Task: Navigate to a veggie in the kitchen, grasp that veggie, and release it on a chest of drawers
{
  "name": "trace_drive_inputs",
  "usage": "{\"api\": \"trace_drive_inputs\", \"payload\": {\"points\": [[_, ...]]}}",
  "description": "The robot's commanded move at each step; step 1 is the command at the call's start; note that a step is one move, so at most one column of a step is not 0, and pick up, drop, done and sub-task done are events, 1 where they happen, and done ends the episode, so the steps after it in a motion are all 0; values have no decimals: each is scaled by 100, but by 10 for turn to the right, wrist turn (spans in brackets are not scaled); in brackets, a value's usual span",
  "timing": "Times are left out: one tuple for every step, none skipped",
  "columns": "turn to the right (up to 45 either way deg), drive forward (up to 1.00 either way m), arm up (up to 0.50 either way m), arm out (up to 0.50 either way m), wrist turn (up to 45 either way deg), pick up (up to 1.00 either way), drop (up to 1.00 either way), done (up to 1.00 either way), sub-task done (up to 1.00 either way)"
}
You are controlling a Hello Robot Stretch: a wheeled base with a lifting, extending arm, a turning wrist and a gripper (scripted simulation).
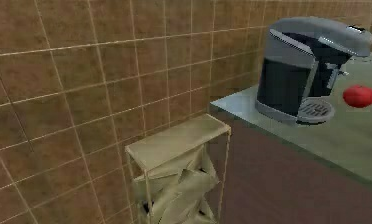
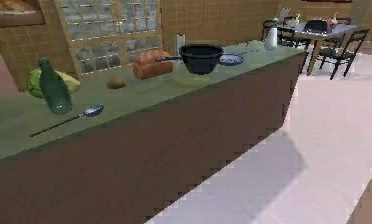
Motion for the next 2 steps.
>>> {"api": "trace_drive_inputs", "payload": {"points": [[-300, 0, 0, 0, 0, 0, 0, 0, 0], [450, 0, 0, 0, 0, 0, 0, 0, 0]]}}
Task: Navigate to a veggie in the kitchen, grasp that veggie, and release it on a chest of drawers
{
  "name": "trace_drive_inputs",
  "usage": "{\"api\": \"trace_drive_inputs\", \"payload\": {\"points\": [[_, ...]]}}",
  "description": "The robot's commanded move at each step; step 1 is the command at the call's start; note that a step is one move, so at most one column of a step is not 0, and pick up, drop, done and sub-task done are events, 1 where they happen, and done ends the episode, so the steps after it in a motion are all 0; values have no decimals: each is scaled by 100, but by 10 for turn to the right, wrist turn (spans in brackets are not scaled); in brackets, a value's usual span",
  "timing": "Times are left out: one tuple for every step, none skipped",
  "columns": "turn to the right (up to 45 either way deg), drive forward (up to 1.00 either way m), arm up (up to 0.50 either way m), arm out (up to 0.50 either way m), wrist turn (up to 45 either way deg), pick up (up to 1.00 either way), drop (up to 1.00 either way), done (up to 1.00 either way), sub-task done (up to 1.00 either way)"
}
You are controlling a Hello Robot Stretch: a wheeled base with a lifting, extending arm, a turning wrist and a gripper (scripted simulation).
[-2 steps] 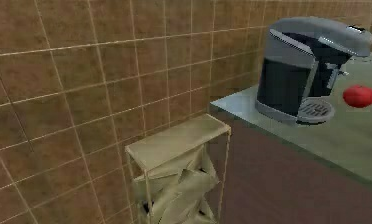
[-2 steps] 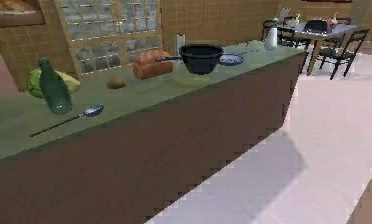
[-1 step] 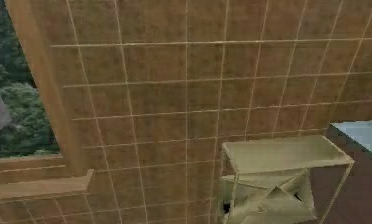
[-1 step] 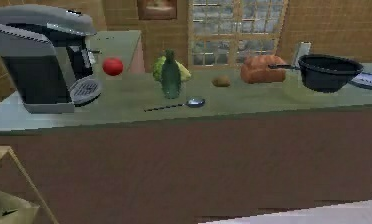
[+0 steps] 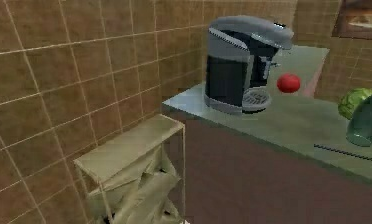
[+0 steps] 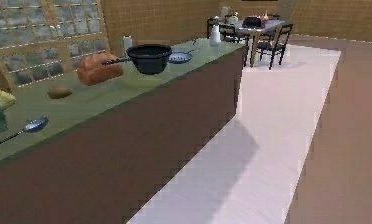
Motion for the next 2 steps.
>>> {"api": "trace_drive_inputs", "payload": {"points": [[450, 0, 0, 0, 0, 0, 0, 0, 0], [450, 0, 0, 0, 0, 0, 0, 0, 0]]}}
